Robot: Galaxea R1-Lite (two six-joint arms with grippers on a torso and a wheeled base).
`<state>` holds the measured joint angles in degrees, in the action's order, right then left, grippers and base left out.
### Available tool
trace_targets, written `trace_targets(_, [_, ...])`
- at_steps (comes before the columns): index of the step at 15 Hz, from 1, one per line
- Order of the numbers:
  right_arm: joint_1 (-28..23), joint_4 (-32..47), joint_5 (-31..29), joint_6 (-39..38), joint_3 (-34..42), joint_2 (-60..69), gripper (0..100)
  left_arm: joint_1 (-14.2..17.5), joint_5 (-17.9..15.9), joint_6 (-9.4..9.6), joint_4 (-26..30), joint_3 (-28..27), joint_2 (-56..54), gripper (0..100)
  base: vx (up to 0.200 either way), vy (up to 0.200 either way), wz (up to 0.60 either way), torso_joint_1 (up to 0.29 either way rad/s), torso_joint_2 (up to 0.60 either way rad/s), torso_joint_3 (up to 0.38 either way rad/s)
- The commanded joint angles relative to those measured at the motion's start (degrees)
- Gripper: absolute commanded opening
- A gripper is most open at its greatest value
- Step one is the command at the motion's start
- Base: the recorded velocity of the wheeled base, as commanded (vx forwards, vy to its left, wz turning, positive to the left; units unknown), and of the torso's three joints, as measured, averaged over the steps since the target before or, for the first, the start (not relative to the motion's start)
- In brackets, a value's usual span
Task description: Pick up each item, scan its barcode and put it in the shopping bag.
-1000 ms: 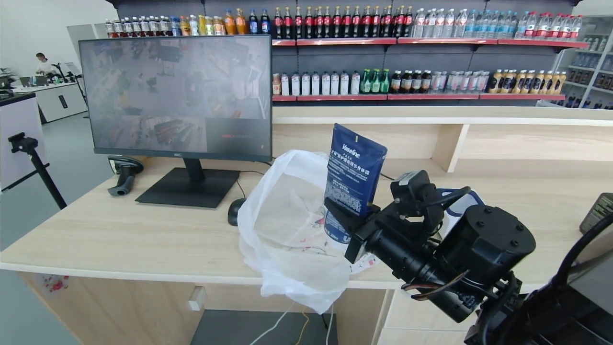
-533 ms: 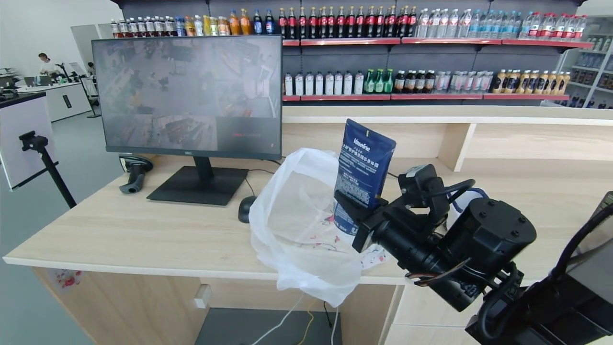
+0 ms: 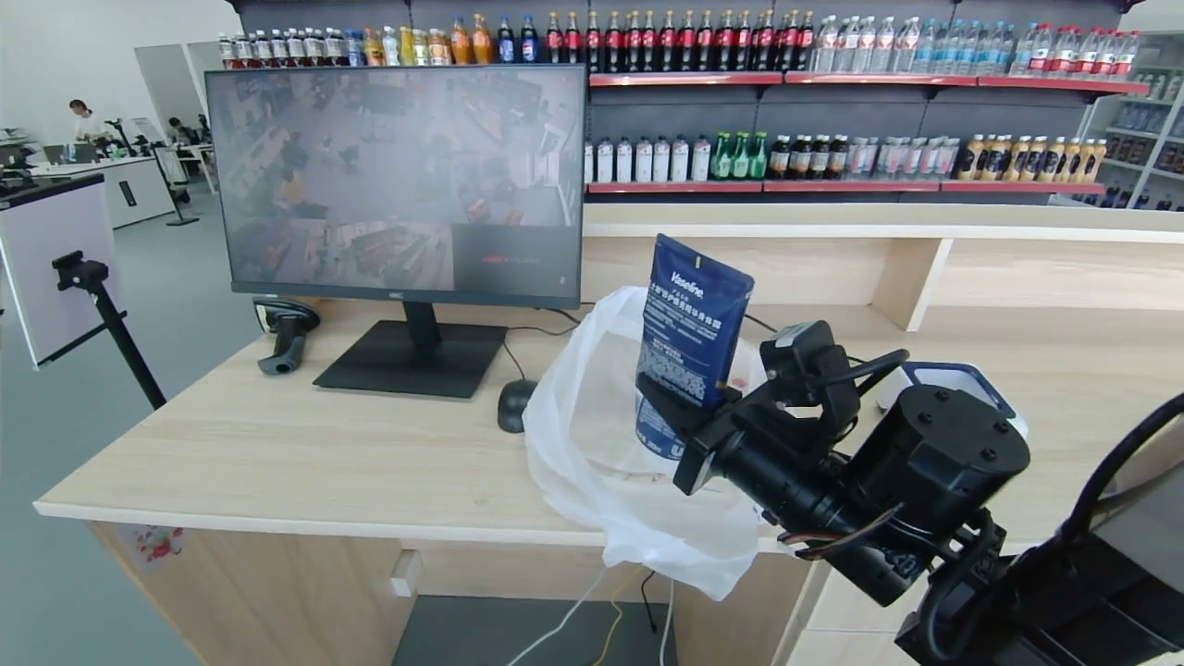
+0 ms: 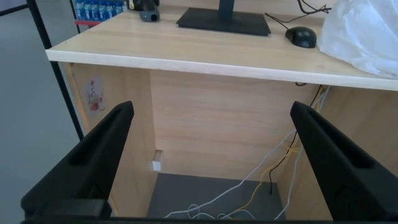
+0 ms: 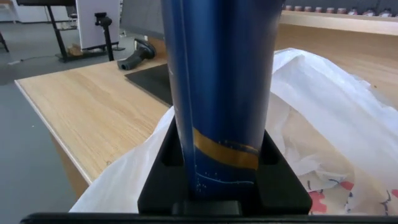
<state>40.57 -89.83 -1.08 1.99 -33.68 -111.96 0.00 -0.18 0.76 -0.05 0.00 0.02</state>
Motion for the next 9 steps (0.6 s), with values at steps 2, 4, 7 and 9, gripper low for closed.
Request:
trace_targets(2, [0.04,-0.17,-0.06,0.12,-0.16,-0.01,0,0.0,0.01,-0.05,-0.04,0.0,-0.02,100,0.2,0.0,0.0,-0.007,0.0,0.005])
trace_targets(4, [0.04,-0.17,-0.06,0.3,-0.42,-0.72,0,0.0,0.01,-0.14,-0.04,0.0,-0.02,100,0.0,0.0,0.0,0.0,0.0,0.0])
trace_targets(7, [-0.14,-0.17,0.03,-0.14,-0.24,-2.48,0,-0.09,0.01,-0.14,-0.04,0.0,-0.02,100,0.0,0.0,0.0,0.0,0.0,0.0])
trace_targets(9, [-0.58,-0.17,0.38,-0.32,-0.51,-3.35,0,0.0,0.01,-0.14,-0.04,0.0,-0.02,100,0.0,0.0,0.0,0.0,0.0,0.0])
